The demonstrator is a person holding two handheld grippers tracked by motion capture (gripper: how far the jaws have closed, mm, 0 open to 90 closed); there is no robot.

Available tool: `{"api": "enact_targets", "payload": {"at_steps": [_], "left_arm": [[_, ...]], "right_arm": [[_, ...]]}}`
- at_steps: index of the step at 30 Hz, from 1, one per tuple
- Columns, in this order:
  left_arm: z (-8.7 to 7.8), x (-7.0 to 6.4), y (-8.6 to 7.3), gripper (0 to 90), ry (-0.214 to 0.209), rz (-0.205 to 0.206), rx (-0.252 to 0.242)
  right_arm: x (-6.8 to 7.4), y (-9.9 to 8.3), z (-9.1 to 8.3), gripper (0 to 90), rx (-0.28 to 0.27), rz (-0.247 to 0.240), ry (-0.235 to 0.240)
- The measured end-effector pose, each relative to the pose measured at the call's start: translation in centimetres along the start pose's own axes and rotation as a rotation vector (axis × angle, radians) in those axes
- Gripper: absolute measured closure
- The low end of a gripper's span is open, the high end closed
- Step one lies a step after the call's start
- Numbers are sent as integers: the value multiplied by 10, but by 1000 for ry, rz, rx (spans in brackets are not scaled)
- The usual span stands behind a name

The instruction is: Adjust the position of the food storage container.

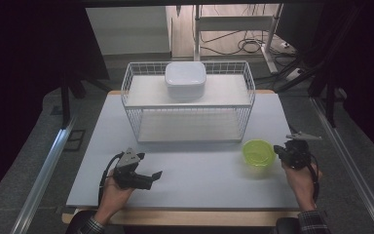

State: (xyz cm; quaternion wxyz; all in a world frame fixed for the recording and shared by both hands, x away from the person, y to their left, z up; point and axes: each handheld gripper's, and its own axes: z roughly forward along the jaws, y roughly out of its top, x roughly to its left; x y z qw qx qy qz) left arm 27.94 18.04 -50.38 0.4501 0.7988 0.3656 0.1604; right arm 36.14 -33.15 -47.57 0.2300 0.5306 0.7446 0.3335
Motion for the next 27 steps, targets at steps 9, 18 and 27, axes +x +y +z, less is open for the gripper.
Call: {"api": "enact_targets", "payload": {"at_steps": [9, 18, 27], "left_arm": [[1, -1, 0, 53, 0, 3, 6], [1, -2, 0, 54, -1, 8, 13], [3, -3, 0, 53, -4, 14, 18]], "right_arm": [[24, 1, 5, 892, 30, -25, 61], [56, 3, 11, 892, 49, -76, 129], [81, 5, 17, 892, 62, -88, 207]]}}
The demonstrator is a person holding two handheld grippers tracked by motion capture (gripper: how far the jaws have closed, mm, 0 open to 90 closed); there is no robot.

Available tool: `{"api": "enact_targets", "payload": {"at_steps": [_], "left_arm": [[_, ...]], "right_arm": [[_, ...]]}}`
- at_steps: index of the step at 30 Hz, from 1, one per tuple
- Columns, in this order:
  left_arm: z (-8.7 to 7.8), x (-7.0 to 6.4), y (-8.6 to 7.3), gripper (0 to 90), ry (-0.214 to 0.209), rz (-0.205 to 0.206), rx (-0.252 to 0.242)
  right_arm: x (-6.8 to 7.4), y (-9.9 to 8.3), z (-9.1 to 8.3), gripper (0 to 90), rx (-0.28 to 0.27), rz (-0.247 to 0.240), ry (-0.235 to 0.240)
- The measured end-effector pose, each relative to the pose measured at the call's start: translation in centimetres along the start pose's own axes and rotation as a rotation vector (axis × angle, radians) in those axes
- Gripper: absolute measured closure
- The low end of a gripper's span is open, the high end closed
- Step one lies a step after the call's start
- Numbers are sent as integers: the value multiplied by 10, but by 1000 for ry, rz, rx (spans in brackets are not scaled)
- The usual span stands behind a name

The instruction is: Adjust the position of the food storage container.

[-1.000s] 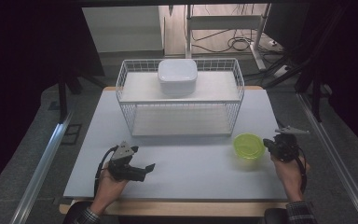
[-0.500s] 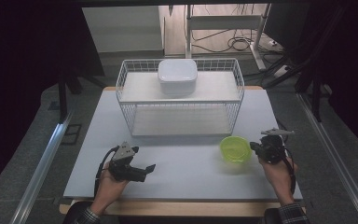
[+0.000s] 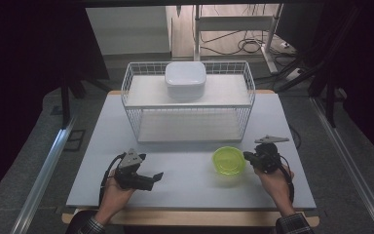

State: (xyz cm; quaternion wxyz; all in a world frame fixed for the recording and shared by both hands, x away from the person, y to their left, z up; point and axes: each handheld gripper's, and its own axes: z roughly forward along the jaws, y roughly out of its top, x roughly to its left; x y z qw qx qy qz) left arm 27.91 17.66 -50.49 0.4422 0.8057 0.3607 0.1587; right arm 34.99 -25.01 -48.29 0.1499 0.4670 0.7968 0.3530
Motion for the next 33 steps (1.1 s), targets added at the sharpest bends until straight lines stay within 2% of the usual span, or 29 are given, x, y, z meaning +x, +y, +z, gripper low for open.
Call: {"api": "enact_targets", "payload": {"at_steps": [5, 8, 13, 19, 24, 30, 33], "left_arm": [[0, 0, 0, 53, -1, 1, 0], [0, 0, 0, 53, 0, 1, 0], [0, 0, 0, 53, 2, -1, 0], [0, 0, 0, 53, 4, -4, 2], [1, -2, 0, 53, 5, 1, 6], [1, -2, 0, 53, 3, 3, 13], [2, -2, 0, 53, 3, 4, 14]], "right_arm": [[13, 2, 6, 892, 5, -12, 46], [19, 3, 7, 890, 7, -33, 52], [13, 1, 1, 890, -3, -41, 28], [8, -15, -4, 890, 37, -10, 55], [16, -17, 5, 888, 68, -20, 78], [27, -15, 12, 889, 71, -45, 105], [31, -14, 16, 889, 74, -36, 131]]}}
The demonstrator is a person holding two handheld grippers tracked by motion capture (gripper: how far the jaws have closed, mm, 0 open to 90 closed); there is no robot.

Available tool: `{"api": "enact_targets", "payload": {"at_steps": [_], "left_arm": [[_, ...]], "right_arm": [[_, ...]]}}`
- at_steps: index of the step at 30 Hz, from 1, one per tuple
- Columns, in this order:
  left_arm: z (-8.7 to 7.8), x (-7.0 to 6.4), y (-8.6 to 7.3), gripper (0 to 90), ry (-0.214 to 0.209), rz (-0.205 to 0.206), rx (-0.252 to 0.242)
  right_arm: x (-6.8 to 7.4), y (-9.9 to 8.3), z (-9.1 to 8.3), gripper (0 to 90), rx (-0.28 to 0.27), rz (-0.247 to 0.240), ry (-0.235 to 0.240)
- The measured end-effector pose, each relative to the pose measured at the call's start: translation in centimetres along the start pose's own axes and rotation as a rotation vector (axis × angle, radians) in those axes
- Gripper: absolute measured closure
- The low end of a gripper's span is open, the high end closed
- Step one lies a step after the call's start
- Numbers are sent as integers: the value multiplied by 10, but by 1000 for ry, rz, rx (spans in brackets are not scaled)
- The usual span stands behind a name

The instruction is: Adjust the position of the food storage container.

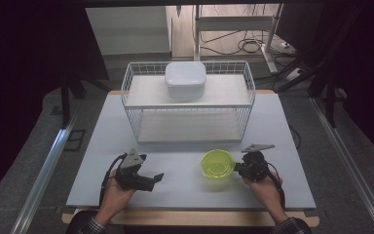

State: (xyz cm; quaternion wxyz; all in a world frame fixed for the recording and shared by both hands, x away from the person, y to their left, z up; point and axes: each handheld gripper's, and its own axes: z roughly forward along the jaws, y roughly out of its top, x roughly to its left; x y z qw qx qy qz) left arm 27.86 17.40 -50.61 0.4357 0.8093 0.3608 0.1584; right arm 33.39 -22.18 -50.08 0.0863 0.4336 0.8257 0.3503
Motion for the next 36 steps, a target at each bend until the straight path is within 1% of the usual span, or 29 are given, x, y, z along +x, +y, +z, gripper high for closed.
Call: {"api": "enact_targets", "payload": {"at_steps": [4, 10, 11, 13, 14, 17, 19, 22, 23, 25, 28, 31, 33, 36], "left_arm": [[1, 0, 0, 53, -1, 2, 5], [2, -1, 0, 52, 1, 3, 9], [2, -1, 0, 52, 1, 3, 10], [2, -1, 0, 52, 2, 6, 12], [2, -1, 0, 52, 2, 6, 13], [2, -1, -1, 52, 2, 1, 13], [1, -1, -1, 52, 5, 2, 14], [1, -1, -1, 52, 6, 0, 13], [0, -2, -1, 52, 6, -1, 12], [0, -2, -2, 52, 5, -3, 12], [-1, -3, -3, 51, 3, -8, 15], [-2, -3, -4, 51, 2, -9, 16], [-2, -4, -4, 52, 2, -10, 15], [-2, -4, -4, 52, 1, -9, 17]], "right_arm": [[6, 3, 7, 889, 4, 2, 30], [13, 10, 20, 889, 12, -8, 68], [14, 12, 23, 889, 11, -12, 70], [15, 14, 25, 888, 14, -26, 57], [14, 14, 24, 888, 13, -32, 46], [11, 10, 17, 886, 12, -29, 15], [11, 5, 9, 885, 11, -23, 12], [13, -4, 1, 883, 15, -7, 26], [15, -8, -1, 881, 23, 7, 37], [19, -13, -3, 879, 35, 13, 60], [26, -18, -3, 874, 43, 26, 104], [30, -15, 2, 870, 51, 20, 106], [30, -12, 6, 870, 57, 17, 97], [27, -8, 11, 870, 61, 28, 93]]}}
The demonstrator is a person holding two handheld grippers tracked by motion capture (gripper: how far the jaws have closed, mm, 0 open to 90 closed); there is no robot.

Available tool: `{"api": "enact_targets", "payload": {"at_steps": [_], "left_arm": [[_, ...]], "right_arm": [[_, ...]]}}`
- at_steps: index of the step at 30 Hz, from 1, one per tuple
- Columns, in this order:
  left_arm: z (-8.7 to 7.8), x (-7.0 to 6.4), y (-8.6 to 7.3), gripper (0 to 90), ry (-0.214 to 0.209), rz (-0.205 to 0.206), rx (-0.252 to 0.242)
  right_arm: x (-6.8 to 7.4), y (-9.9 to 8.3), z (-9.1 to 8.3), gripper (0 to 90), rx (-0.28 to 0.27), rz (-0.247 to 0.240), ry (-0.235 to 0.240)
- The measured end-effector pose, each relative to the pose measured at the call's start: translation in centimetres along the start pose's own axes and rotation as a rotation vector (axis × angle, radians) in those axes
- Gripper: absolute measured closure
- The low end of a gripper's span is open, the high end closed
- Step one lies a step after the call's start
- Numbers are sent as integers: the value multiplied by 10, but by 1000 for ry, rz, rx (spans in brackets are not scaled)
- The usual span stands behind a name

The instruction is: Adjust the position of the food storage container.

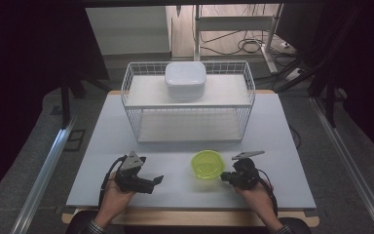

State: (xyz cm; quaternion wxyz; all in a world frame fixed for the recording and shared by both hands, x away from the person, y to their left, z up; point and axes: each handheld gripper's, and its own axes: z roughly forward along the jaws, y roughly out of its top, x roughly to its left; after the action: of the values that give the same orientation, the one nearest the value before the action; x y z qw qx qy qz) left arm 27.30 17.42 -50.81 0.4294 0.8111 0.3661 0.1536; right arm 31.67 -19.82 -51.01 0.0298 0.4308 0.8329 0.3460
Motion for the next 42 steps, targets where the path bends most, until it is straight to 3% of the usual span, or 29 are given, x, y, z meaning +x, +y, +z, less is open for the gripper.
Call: {"api": "enact_targets", "payload": {"at_steps": [17, 25, 29, 34, 38, 42], "left_arm": [[0, -1, -1, 51, 5, -1, 7], [-1, 0, -1, 51, 5, -1, 8], [-2, 1, -2, 51, 6, -1, 13], [-3, 3, -6, 50, 9, 7, 36], [-5, 4, -8, 50, 13, 4, 42], [-6, 4, -10, 50, 16, 10, 50]], "right_arm": [[-4, 19, 23, 869, 2, 3, 9], [9, 27, 36, 870, 11, -37, 35], [12, 29, 37, 851, 3, -68, 26], [6, 26, 21, 721, -41, -116, -18], [0, 22, 9, 511, -76, -155, -25], [-8, 18, 1, 324, -101, -158, -15]]}}
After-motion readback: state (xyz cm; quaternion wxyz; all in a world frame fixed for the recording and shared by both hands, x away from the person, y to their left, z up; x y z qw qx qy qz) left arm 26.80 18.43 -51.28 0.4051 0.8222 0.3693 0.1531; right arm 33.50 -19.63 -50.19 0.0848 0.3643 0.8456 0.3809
